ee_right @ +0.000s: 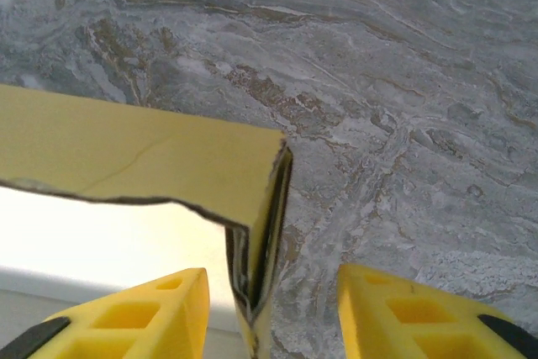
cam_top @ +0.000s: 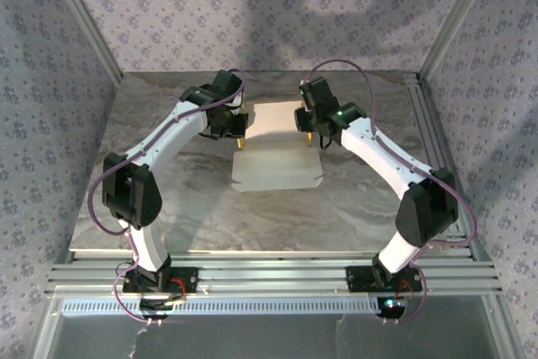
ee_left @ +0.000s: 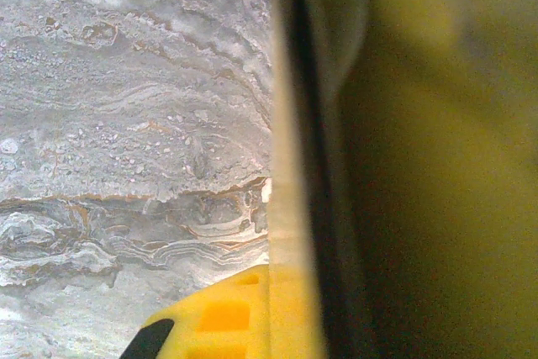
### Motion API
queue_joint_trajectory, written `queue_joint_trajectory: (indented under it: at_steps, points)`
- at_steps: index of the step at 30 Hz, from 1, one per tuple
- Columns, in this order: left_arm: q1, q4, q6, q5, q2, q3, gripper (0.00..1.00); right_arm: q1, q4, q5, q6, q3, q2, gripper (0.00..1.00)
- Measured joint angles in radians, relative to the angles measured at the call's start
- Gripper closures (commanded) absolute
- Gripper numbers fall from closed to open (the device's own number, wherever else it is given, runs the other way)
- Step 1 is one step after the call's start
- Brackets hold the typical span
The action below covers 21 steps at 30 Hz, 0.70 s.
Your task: Fold the paper box
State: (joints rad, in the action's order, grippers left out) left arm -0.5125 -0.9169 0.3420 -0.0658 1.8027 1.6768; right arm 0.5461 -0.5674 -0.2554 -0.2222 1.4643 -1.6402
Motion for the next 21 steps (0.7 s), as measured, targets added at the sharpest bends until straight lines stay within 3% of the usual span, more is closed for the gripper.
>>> queue_joint_trajectory:
  at_steps: [6, 13, 21]
  points:
    - [0.0, 0.0, 0.0, 0.0, 0.0, 0.0, 1.0, 0.002, -0.001, -0.021, 0.002, 0.013, -0.031, 0.71]
    - [0.0, 0.001, 0.0, -0.008, 0.0, 0.0, 1.0, 0.008, -0.005, -0.057, -0.004, 0.057, -0.065, 0.99]
    - [0.0, 0.004, 0.0, -0.016, 0.0, 0.0, 1.0, 0.061, -0.077, -0.222, -0.032, 0.107, -0.096, 1.0]
